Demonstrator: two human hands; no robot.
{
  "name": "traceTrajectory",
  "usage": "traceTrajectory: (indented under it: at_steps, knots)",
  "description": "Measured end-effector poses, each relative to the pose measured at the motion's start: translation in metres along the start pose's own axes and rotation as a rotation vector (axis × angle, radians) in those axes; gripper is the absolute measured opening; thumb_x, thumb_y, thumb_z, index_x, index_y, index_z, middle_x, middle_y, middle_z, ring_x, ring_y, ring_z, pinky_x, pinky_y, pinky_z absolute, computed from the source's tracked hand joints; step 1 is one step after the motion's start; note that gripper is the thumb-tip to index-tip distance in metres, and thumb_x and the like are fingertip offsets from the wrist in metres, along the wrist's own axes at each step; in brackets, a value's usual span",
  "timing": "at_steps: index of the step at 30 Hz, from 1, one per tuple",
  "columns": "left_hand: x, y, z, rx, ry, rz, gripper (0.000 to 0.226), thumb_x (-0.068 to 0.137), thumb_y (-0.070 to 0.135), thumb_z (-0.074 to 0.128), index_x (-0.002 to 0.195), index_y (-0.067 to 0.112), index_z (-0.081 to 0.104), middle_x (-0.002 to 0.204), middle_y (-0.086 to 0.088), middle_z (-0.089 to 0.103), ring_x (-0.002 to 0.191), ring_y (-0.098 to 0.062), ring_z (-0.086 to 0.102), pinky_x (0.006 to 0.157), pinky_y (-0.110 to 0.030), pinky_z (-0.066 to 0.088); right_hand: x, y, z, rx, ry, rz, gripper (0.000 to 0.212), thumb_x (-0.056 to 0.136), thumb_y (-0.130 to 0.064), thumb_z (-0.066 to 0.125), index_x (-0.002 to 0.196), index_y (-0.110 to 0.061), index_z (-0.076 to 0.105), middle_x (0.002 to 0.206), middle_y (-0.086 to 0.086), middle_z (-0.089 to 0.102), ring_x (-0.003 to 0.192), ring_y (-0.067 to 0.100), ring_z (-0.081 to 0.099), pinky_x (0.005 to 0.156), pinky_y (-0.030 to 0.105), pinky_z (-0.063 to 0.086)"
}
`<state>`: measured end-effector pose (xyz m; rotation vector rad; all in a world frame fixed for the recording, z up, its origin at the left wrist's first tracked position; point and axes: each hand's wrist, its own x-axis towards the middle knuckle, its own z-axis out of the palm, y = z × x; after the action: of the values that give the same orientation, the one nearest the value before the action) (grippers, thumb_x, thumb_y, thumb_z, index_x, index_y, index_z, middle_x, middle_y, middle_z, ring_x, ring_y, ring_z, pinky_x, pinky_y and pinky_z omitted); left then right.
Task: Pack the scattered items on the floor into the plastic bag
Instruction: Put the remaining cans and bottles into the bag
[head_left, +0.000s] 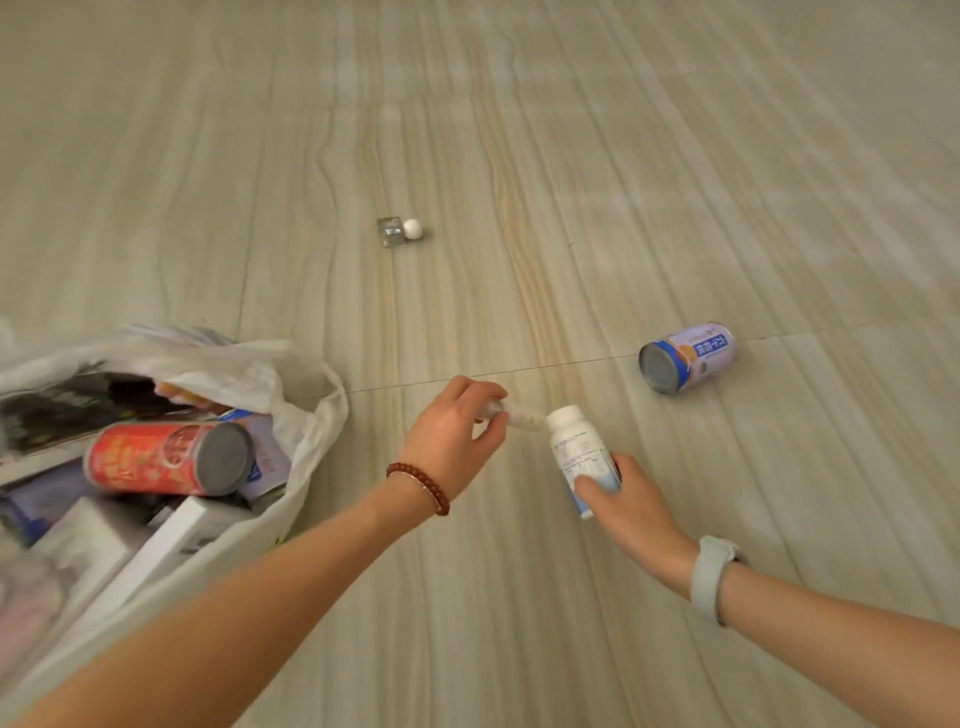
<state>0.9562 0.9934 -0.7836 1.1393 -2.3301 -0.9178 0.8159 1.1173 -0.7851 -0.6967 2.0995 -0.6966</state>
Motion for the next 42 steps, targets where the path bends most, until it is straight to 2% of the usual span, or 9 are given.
traceTrajectory:
  at_steps: [7, 11, 14, 18, 24, 30, 36, 39, 42]
  knots:
    - [-0.060, -0.053, -0.145, 0.133, 0.396, -0.212, 0.021, 0.084, 0.015, 0.059, 0.104, 0.007, 0.058, 0.094, 0.001, 0.056, 0.082, -0.011, 0.049, 0.073, -0.019, 0.035, -0.029, -0.114, 0.089, 0.011, -0.241, -0.361, 0.015, 0.084, -0.023, 0.056, 0.095, -0.024, 0.047, 0.080, -0.009, 0.055, 0.069, 0.005, 0.053, 0.060, 0.014, 0.040]
    - [-0.113, -0.089, -0.208, 0.247, 0.572, -0.399, 0.022, 0.085, 0.019, 0.058, 0.103, 0.008, 0.059, 0.092, -0.007, 0.062, 0.088, -0.023, 0.056, 0.078, -0.033, 0.043, -0.054, -0.173, 0.145, -0.032, -0.354, -0.565, 0.035, 0.084, -0.028, 0.058, 0.116, -0.015, 0.051, 0.103, 0.001, 0.058, 0.089, 0.018, 0.057, 0.072, 0.026, 0.043]
    - [-0.151, -0.113, -0.231, 0.453, 0.521, -0.493, 0.025, 0.085, 0.029, 0.059, 0.102, 0.011, 0.059, 0.090, -0.005, 0.062, 0.092, -0.028, 0.055, 0.085, -0.040, 0.037, -0.070, -0.204, 0.188, -0.078, -0.413, -0.680, 0.053, 0.084, -0.034, 0.057, 0.130, -0.015, 0.043, 0.124, 0.005, 0.056, 0.109, 0.022, 0.055, 0.092, 0.035, 0.046]
    - [-0.177, -0.135, -0.241, 0.688, 0.505, -0.614, 0.025, 0.085, 0.035, 0.056, 0.097, 0.013, 0.059, 0.096, -0.008, 0.067, 0.105, -0.027, 0.050, 0.089, -0.037, 0.020, -0.085, -0.225, 0.238, -0.280, -0.382, -0.785, 0.055, 0.086, -0.033, 0.053, 0.135, -0.014, 0.037, 0.143, 0.014, 0.034, 0.134, 0.029, 0.029, 0.108, 0.039, 0.027]
    - [-0.177, -0.152, -0.255, 0.874, 0.482, -0.691, 0.026, 0.080, 0.032, 0.063, 0.097, 0.012, 0.066, 0.117, -0.013, 0.053, 0.116, -0.035, 0.037, 0.092, -0.042, 0.015, -0.083, -0.221, 0.253, -0.400, -0.370, -0.993, 0.044, 0.090, -0.012, 0.047, 0.134, -0.015, 0.041, 0.132, 0.012, 0.040, 0.119, 0.030, 0.038, 0.101, 0.038, 0.033]
    - [-0.179, -0.156, -0.249, 0.851, 0.439, -0.665, 0.023, 0.081, 0.018, 0.063, 0.103, 0.010, 0.066, 0.121, -0.017, 0.050, 0.118, -0.038, 0.038, 0.097, -0.050, 0.021, -0.089, -0.193, 0.257, -0.797, -0.265, -1.326, 0.041, 0.089, -0.013, 0.048, 0.130, -0.015, 0.044, 0.133, 0.016, 0.040, 0.118, 0.033, 0.036, 0.096, 0.044, 0.039]
    - [-0.150, -0.136, -0.235, 0.728, 0.551, -0.469, 0.033, 0.081, 0.026, 0.046, 0.109, 0.013, 0.058, 0.128, -0.015, 0.050, 0.120, -0.037, 0.041, 0.101, -0.049, 0.020, -0.071, -0.191, 0.242, -0.627, -0.263, -1.344, 0.040, 0.087, -0.025, 0.044, 0.125, -0.017, 0.052, 0.130, 0.013, 0.052, 0.120, 0.033, 0.046, 0.095, 0.048, 0.039]
    - [-0.125, -0.111, -0.215, 0.666, 0.518, -0.335, 0.039, 0.080, 0.029, 0.040, 0.111, 0.012, 0.056, 0.128, -0.016, 0.051, 0.120, -0.038, 0.042, 0.100, -0.051, 0.026, -0.044, -0.178, 0.200, -0.530, -0.221, -1.273, 0.044, 0.083, -0.025, 0.035, 0.120, -0.014, 0.056, 0.120, 0.011, 0.059, 0.110, 0.030, 0.055, 0.089, 0.043, 0.043]
    - [-0.093, -0.079, -0.168, 0.596, 0.380, -0.166, 0.039, 0.077, 0.027, 0.043, 0.113, 0.016, 0.054, 0.126, -0.015, 0.055, 0.117, -0.037, 0.049, 0.097, -0.051, 0.036, 0.001, -0.146, 0.143, -0.490, -0.025, -0.980, 0.044, 0.085, -0.018, 0.037, 0.128, -0.012, 0.048, 0.130, 0.012, 0.049, 0.119, 0.031, 0.045, 0.098, 0.044, 0.038]
